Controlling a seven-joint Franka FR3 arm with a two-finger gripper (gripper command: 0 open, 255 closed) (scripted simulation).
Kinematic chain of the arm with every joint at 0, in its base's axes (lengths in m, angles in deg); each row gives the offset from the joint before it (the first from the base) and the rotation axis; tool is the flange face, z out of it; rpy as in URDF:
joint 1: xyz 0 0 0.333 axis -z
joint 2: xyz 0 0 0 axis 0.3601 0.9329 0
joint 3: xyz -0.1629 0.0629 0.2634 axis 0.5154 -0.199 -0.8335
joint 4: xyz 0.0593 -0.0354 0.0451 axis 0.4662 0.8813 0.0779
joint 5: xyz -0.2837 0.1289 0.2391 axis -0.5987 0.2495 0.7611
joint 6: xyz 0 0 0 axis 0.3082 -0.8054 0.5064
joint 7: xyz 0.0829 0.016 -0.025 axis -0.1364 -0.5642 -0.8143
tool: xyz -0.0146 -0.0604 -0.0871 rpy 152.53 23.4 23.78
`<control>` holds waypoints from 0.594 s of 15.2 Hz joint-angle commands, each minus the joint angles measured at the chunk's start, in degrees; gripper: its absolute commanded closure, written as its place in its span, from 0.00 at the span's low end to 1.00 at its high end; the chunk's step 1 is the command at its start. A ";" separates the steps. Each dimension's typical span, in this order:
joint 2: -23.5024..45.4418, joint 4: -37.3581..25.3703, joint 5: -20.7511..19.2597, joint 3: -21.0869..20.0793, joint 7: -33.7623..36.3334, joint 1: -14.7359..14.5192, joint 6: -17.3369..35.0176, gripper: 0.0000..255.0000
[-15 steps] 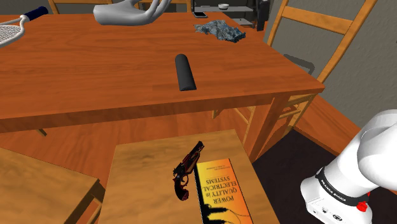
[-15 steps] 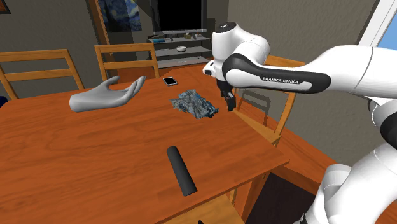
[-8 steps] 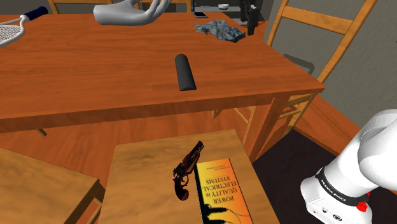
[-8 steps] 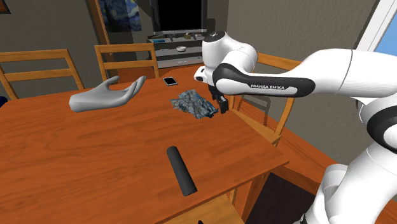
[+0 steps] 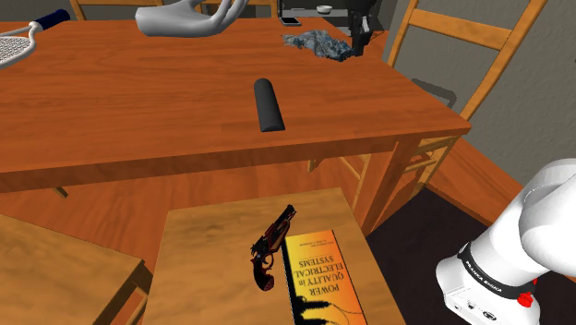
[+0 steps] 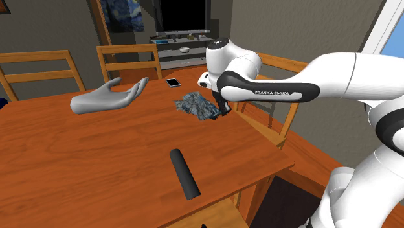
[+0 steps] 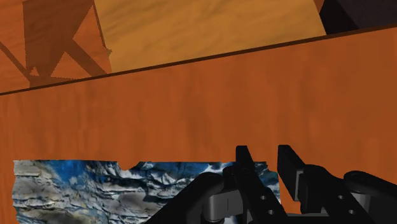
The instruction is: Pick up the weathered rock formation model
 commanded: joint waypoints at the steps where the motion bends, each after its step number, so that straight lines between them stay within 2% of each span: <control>1: 0.00 0.03 0.00 0.00 0.00 0.00 0.03 1.00; 6: 0.23 -0.20 0.01 -0.05 0.09 -0.04 0.00 1.00; 9: 0.64 -2.92 0.12 -0.15 -0.65 -0.07 -2.20 1.00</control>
